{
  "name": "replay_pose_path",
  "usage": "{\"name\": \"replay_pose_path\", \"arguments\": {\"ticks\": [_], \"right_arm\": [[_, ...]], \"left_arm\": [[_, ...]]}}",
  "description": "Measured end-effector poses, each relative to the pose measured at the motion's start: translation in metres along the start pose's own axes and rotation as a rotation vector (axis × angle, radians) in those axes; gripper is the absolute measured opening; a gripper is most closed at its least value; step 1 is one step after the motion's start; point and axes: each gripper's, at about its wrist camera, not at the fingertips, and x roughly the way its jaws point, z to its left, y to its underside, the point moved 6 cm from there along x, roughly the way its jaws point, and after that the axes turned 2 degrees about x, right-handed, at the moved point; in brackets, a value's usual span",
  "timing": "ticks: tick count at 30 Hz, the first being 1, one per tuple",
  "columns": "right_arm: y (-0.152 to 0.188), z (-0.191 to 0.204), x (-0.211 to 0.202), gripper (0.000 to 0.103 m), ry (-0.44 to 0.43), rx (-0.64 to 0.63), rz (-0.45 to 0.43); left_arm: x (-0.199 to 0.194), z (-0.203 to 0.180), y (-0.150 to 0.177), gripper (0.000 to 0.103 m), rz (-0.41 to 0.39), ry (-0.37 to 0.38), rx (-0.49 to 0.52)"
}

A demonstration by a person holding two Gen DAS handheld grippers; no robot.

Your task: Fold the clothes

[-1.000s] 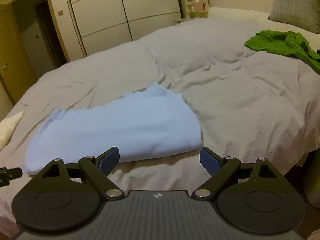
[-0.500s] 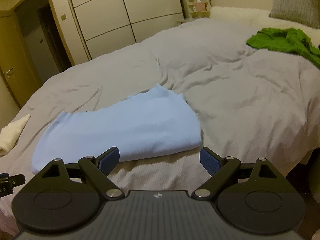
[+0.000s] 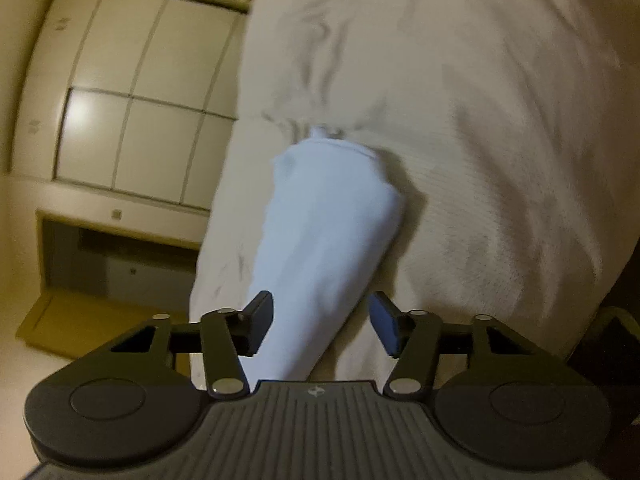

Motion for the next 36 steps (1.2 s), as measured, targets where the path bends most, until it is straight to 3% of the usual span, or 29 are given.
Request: {"name": "replay_pose_path", "arguments": {"ticks": [8,12,15,18,21,23,27,30,32,34,36], "right_arm": [[-0.022,-0.020,0.036,0.047,0.000,0.127,-0.057],[-0.027,-0.012,0.045,0.024,0.067,0.041,-0.066],[-0.023,0.007,0.047,0.017,0.174,-0.133,-0.070],[-0.011,0.051,0.045,0.014,0.290,-0.438,-0.121],[0.023,0.114,0.043,0.013,0.344,-0.848,-0.224],[0.060,0.151,0.047,0.013,0.327,-1.117,-0.270],[0.149,0.173,0.079,0.013,0.201,-1.462,-0.148],[0.216,0.185,0.103,0.013,0.101,-1.709,-0.043],[0.244,0.166,0.120,0.015,0.093,-1.783,0.078],[0.263,0.146,0.134,0.025,0.114,-1.825,0.191],[0.269,0.137,0.132,0.041,0.101,-1.831,0.215]], "left_arm": [[0.037,0.007,-0.012,0.034,-0.006,0.151,-0.054],[0.071,0.006,-0.006,0.034,0.077,0.178,-0.051],[0.078,0.003,-0.006,0.034,0.085,0.171,-0.013],[0.070,0.014,-0.011,0.033,0.075,0.195,-0.045],[0.060,0.034,-0.011,0.030,0.061,0.223,-0.112],[0.053,0.051,-0.009,0.029,0.054,0.257,-0.178],[0.041,0.081,0.001,0.029,0.043,0.320,-0.309],[0.035,0.093,0.010,0.029,0.042,0.334,-0.354],[0.032,0.099,0.015,0.029,0.044,0.341,-0.380],[0.031,0.104,0.019,0.029,0.050,0.344,-0.401],[0.031,0.106,0.020,0.029,0.048,0.342,-0.410]]}}
